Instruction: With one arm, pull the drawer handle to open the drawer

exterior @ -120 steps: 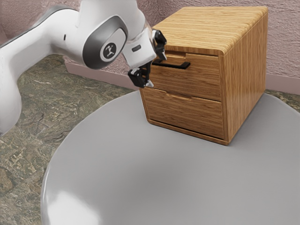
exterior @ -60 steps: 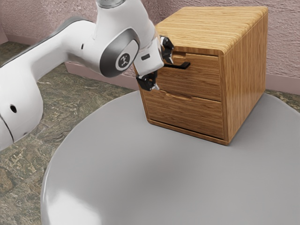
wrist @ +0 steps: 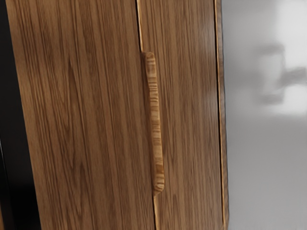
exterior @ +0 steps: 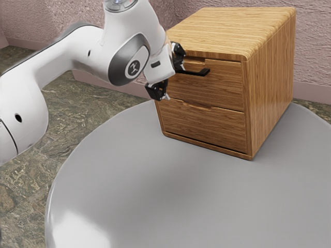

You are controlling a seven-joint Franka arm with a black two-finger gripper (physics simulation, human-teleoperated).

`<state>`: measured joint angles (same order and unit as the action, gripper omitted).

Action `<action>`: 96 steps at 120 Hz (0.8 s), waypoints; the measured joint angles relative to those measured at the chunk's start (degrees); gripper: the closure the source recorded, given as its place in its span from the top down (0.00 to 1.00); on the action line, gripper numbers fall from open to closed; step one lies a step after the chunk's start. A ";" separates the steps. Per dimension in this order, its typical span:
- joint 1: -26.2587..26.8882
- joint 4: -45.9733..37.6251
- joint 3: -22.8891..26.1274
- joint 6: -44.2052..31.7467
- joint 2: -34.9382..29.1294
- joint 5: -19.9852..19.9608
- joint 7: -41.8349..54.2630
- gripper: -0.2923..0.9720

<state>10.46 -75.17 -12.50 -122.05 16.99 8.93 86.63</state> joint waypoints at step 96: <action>-0.68 -31.38 -14.45 1.40 -35.53 2.69 1.13 0.65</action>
<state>9.78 -106.55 -26.95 -120.65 -18.54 11.62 87.76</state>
